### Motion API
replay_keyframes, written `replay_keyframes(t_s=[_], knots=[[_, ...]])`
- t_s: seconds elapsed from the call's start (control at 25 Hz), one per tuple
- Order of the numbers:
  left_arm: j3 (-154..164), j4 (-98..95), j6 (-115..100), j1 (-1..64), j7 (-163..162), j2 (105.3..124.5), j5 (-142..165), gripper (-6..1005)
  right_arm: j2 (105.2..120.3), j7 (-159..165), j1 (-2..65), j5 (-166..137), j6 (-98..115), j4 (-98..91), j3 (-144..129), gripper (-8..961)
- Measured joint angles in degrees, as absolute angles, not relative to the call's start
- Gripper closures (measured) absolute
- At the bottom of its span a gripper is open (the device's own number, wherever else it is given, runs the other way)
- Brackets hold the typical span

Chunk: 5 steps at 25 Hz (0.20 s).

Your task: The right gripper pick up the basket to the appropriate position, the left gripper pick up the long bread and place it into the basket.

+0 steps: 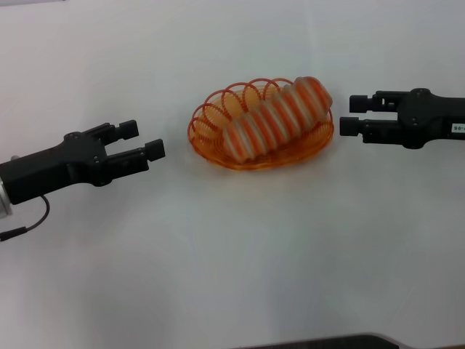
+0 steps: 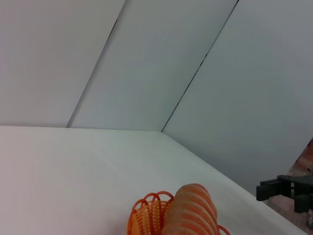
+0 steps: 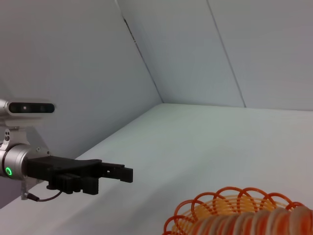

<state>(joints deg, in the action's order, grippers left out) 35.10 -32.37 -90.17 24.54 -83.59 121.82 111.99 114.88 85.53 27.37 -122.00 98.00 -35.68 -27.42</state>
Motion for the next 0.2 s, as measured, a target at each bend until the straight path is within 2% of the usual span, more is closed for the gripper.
replay_keyframes(t_s=[0.2], knots=[[35.0, -32.4, -90.2, 24.8, -83.6, 121.83, 112.0, 140, 114.95, 85.5, 27.8, -122.0, 98.0, -35.7, -27.4, 278]])
